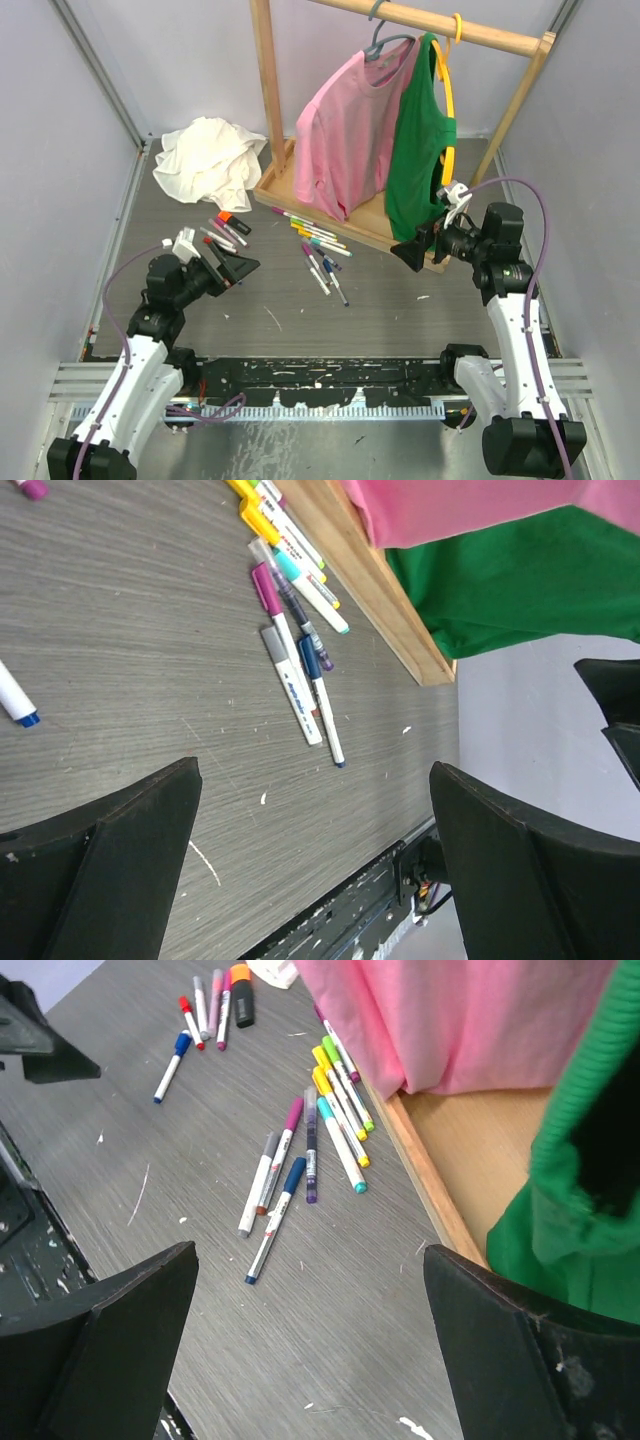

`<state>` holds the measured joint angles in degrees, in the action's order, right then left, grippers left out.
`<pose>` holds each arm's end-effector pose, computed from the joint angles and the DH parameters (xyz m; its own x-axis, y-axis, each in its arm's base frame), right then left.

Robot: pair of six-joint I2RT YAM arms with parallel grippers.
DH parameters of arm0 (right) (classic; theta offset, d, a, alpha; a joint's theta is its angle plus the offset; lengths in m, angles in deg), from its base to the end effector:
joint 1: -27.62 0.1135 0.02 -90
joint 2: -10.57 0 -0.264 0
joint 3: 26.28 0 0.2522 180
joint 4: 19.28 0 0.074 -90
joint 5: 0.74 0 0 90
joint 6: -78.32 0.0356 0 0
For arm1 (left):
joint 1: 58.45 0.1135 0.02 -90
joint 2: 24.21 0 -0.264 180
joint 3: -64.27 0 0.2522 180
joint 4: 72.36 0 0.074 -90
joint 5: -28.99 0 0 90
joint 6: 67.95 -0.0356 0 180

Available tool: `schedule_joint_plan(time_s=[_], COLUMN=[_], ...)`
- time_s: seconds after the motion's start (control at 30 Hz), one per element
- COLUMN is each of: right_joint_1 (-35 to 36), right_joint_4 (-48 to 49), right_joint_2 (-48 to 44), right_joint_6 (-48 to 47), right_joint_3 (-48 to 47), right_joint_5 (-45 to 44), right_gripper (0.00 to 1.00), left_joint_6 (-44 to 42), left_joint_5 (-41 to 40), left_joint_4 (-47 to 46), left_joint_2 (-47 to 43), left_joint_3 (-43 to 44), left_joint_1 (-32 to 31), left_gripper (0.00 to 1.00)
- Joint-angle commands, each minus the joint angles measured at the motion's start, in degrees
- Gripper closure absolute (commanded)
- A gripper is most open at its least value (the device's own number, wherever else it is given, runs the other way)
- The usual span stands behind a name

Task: Open the pen caps
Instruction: Pick up the pen from the center of the board.

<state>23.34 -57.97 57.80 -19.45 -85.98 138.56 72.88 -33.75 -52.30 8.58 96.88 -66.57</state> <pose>0.1757 0.0139 0.3188 -0.3514 -0.0621 -0.9342 -0.6833 0.6991 0.2106 0.1456 -0.0372 0.2191 -0.6435 -0.6043 -0.4698 0.0825 0.5554 -0.8275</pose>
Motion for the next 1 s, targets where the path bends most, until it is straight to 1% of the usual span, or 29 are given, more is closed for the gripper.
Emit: schedule_joint_plan(time_s=[0.0,0.23,0.3,0.4,0.47,0.53,0.6,0.77,0.97], right_joint_1=[-0.2,-0.2,-0.2,-0.2,-0.2,-0.2,-0.2,0.7,4.3], right_joint_4=[1.3,-2.1,-3.8,-5.6,-6.3,-7.1,-7.9,-8.4,-8.9], right_joint_2=[-1.5,-0.9,-0.8,-0.6,-0.4,0.1,0.7,2.4,4.2], right_joint_6=[-8.2,-13.1,-15.8,-18.2,-19.0,-19.6,-20.2,-20.7,-21.4], right_joint_3=[0.0,-0.1,-0.6,-1.0,-1.1,-1.4,-1.7,-2.0,-2.4], right_joint_5=[6.7,12.6,13.6,13.7,13.7,13.7,13.2,8.8,3.6], right_gripper=[0.0,0.0,0.0,0.0,0.0,0.0,0.0,0.0,0.0], left_joint_6=[0.6,-3.1,-5.0,-7.9,-9.8,-11.8,-12.8,-13.5,-11.8], left_joint_5=[-0.2,-2.9,-6.3,-14.1,-19.3,-26.1,-29.8,-36.7,-43.6], left_joint_4=[-1.2,2.8,6.4,11.0,11.8,12.4,11.6,9.0,7.9], left_joint_2=[-0.7,-5.5,-6.6,-6.3,-4.4,-0.5,3.8,11.7,17.0], left_joint_3=[-1.1,-2.1,-0.8,1.2,2.4,4.0,5.5,8.5,8.4], left_joint_1=[0.5,-0.4,-1.8,-5.4,-8.6,-11.7,-13.6,-14.0,-13.9], left_gripper=[0.02,0.02,0.01,0.0,0.01,0.02,0.02,0.01,0.0])
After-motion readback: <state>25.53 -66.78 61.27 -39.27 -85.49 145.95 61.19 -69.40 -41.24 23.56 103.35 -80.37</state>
